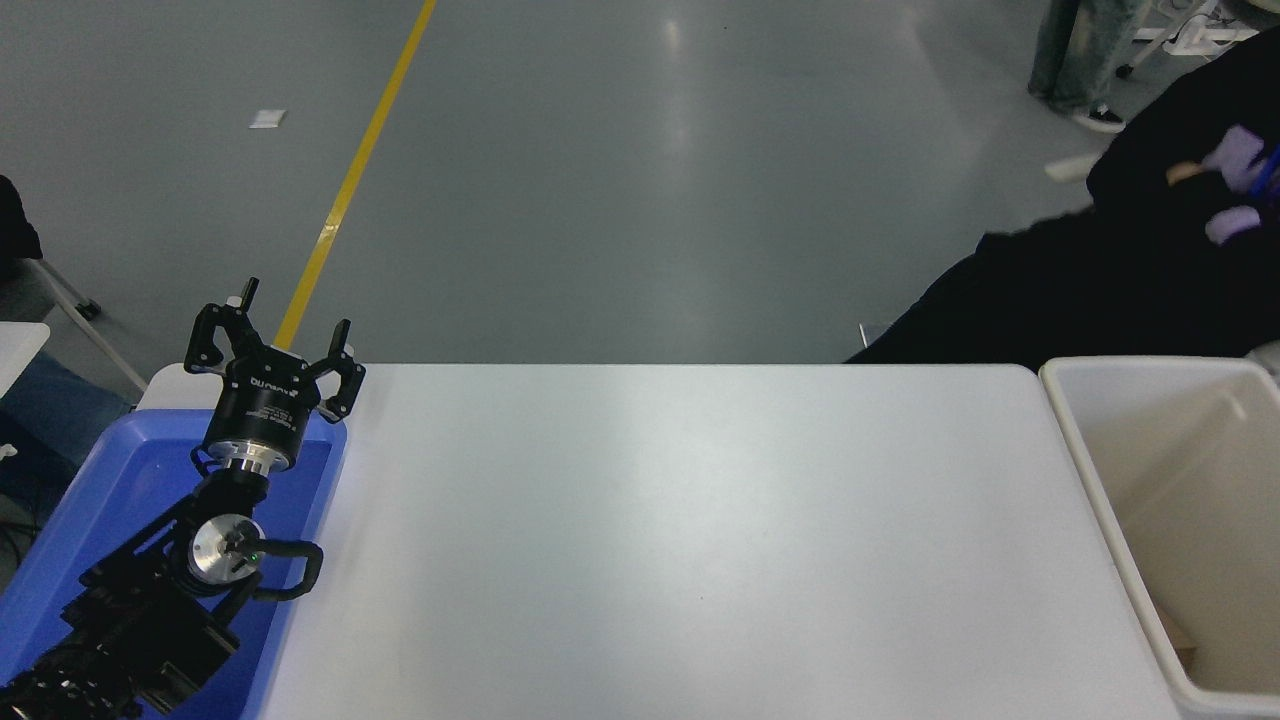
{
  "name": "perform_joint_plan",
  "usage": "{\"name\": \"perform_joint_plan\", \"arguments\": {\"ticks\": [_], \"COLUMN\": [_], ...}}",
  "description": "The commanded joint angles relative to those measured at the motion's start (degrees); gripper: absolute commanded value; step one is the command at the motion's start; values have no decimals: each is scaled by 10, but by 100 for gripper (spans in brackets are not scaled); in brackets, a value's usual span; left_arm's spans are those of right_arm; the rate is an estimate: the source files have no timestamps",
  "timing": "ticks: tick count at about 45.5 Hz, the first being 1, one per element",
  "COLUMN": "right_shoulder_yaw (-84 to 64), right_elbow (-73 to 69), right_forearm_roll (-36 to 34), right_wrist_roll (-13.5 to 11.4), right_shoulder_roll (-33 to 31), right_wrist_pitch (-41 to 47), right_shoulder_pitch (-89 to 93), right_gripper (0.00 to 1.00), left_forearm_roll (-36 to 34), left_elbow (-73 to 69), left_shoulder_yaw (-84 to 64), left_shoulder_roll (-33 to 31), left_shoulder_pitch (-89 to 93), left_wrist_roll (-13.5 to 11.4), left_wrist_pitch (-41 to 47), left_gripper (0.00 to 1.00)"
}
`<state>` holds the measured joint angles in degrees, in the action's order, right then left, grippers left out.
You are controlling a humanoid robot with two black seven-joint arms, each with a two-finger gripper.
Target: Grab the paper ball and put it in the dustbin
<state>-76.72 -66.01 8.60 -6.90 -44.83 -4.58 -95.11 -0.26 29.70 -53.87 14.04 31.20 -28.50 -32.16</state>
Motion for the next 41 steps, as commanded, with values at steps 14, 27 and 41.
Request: {"name": "perform_joint_plan", "arguments": {"ticks": [14, 27, 41], "right_shoulder_yaw": [257, 312, 341], "right_elbow": [418, 560, 587], "right_forearm_roll": [-24, -24, -36], "right_wrist_roll": [0, 0, 0], "right_shoulder_roll": [149, 216, 229], "right_wrist_pitch": [-75, -75, -75], "right_shoulder_pitch": [442, 532, 558], "right_gripper": [0, 0, 0], "left_forearm_roll": [0, 0, 0], "left_elbow": [0, 0, 0], "left_shoulder_yaw": [0, 0, 0], "left_shoulder_roll": [-1, -1, -1], "left_shoulder_pitch": [1, 1, 1], "left_wrist_roll": [-1, -1, -1], "left_wrist_pitch": [0, 0, 0], "left_gripper": [98, 98, 98]}}
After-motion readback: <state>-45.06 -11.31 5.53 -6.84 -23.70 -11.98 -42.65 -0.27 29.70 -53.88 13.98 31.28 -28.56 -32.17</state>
